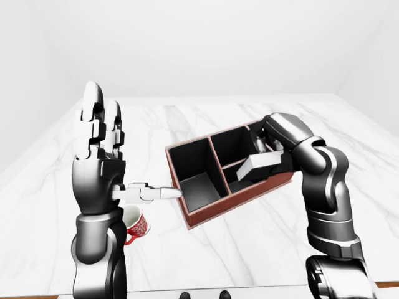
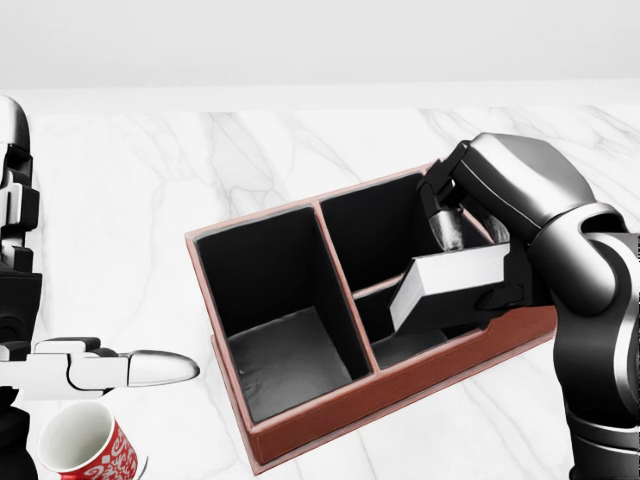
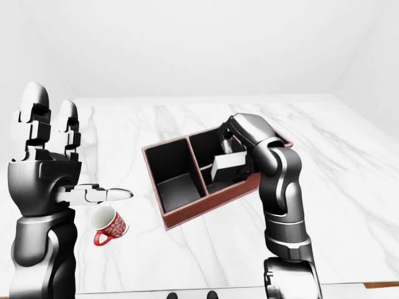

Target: Pick up the book and place it in the back compartment of the caddy.

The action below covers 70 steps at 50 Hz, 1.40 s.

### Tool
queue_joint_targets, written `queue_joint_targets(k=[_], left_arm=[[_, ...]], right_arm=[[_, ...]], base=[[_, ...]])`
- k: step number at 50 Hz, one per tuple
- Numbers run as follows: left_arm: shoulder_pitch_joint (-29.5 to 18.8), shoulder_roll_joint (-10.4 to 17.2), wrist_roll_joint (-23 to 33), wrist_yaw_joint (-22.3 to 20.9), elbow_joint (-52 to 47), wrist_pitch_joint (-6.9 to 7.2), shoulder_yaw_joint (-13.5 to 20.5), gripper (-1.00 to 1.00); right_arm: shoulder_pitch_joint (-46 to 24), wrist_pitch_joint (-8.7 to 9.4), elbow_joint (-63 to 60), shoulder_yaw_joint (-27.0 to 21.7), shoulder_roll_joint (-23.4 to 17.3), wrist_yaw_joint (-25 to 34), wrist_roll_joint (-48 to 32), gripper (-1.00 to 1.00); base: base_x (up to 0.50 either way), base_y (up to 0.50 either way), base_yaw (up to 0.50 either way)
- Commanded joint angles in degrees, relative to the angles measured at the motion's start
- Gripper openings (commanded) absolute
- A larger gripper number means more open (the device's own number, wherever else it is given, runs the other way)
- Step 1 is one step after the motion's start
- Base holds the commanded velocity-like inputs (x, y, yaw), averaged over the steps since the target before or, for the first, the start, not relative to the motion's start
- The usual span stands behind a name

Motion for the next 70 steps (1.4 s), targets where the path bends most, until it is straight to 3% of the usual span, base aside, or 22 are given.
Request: queue_joint_targets(k=[1,41,70], left_arm=[[0.06,-0.02,-0.03,-0.02,-0.30,0.00,-0.02,1.00],[0.09,-0.10,-0.01,0.01,-0.59,0.00,-0.25,1.00],[0.82,-0.33,0.46,-0.17,-0.75,0.00,-0.86,1.00]], right_arm=[[-2.63,0.00,3.24,0.30,0.21,-0.01,0.23,-1.00],[-7.34,0.00,14.98,1.80,0.78,-0.01,1.60,-1.00],[-9.34,0.00,20.57,1.98,0.36,-5.26,3.29,-1.00]], base=[[0.00,0.00,0.00],[0.00,0.00,0.00],[0.00,0.00,0.00]])
